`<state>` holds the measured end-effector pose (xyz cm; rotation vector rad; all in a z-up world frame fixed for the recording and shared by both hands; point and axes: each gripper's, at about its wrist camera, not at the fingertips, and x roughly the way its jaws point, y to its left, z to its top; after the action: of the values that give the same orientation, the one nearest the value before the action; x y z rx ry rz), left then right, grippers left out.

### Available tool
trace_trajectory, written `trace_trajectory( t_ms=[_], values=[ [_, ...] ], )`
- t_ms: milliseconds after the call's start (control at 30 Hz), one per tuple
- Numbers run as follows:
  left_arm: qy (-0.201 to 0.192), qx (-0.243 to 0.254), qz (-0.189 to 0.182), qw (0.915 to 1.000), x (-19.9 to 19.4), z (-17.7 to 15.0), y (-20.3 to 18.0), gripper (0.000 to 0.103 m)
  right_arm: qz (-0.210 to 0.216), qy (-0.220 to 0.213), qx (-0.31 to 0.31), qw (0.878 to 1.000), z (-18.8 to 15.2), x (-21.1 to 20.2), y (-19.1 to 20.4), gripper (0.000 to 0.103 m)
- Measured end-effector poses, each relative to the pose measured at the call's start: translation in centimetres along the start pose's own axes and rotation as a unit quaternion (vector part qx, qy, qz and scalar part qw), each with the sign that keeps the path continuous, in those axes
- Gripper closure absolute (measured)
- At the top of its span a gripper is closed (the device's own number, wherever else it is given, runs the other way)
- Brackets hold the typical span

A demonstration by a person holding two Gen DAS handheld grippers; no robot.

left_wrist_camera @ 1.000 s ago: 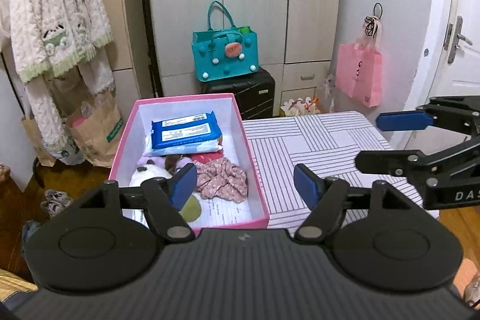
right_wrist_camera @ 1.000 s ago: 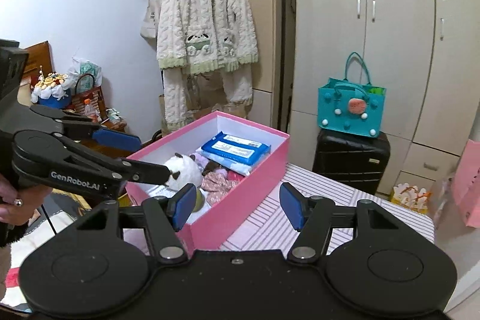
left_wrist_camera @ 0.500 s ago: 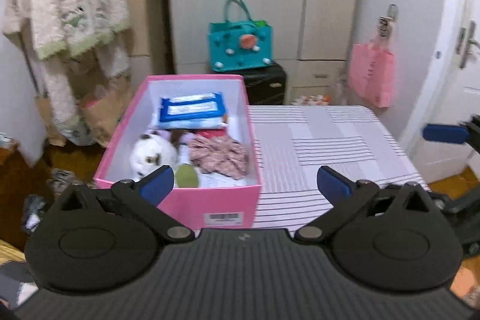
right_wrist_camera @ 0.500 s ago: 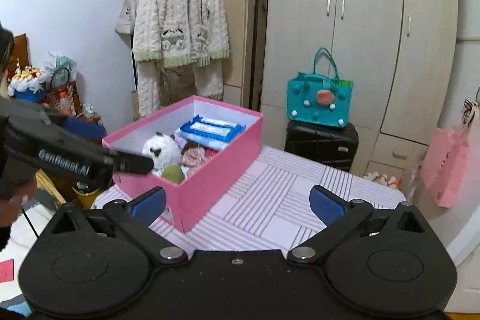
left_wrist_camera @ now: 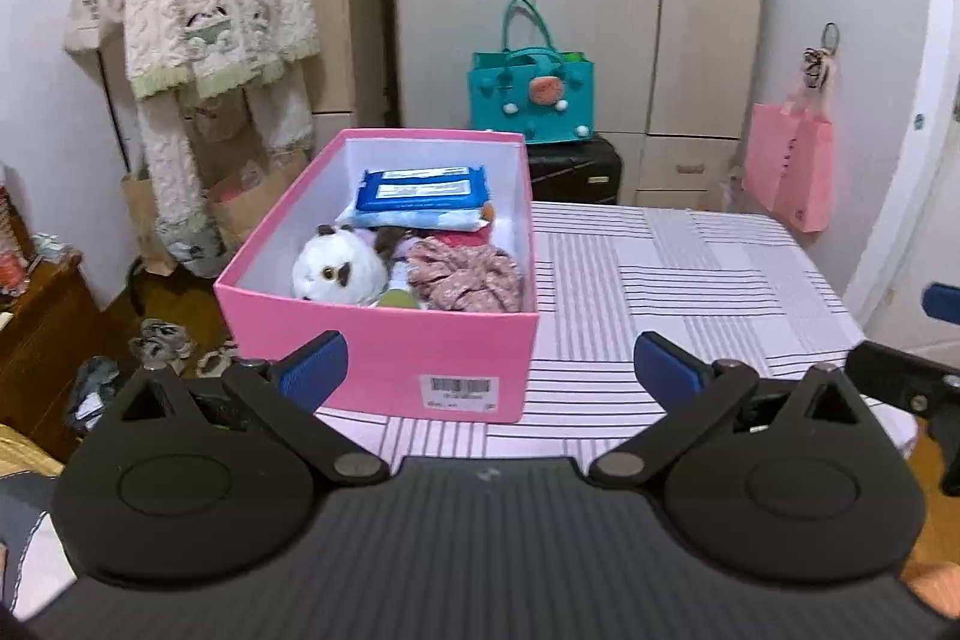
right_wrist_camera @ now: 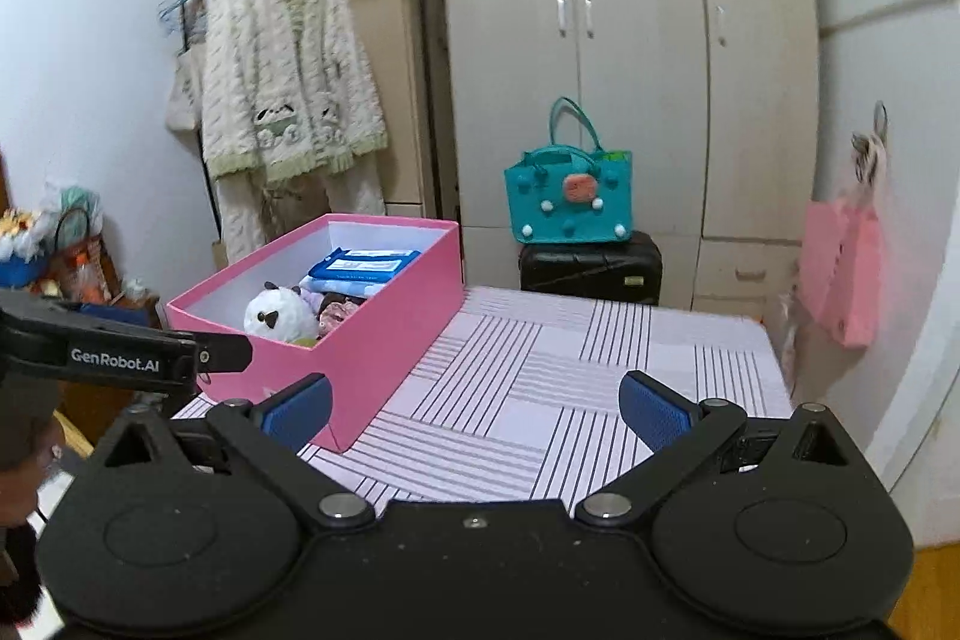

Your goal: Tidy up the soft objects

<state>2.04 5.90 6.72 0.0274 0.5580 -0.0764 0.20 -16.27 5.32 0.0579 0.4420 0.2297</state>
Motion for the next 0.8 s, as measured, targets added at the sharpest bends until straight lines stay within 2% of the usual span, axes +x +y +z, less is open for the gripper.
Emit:
trace_trajectory(
  t_ms=[67,167,333,667,800],
  values=[
    [-0.009,-0.008,0.008,0.9999,-0.1,-0.4,0.1,0.000,-0.008,0.000,-0.001,1.000,-0.4,0.1,0.1,0.000],
    [-0.022,-0.008,0.012,0.9997,-0.3,-0.9,0.2,0.000,-0.039,-0.021,-0.001,0.999,-1.0,-0.1,0.3,0.000],
    [-0.010,-0.003,0.001,0.9999,-0.2,-1.5,0.0,0.000,-0.058,-0.020,-0.013,0.998,-1.2,-0.1,0.9,0.000],
    [-0.012,0.019,-0.008,0.9997,0.4,-2.3,-1.4,0.000,-0.105,-0.027,-0.032,0.994,-1.8,-0.7,1.4,0.000],
    [-0.011,0.024,-0.008,0.9996,0.6,-2.4,-1.8,0.000,-0.111,-0.027,-0.027,0.993,-1.9,-0.7,1.2,0.000]
  ],
)
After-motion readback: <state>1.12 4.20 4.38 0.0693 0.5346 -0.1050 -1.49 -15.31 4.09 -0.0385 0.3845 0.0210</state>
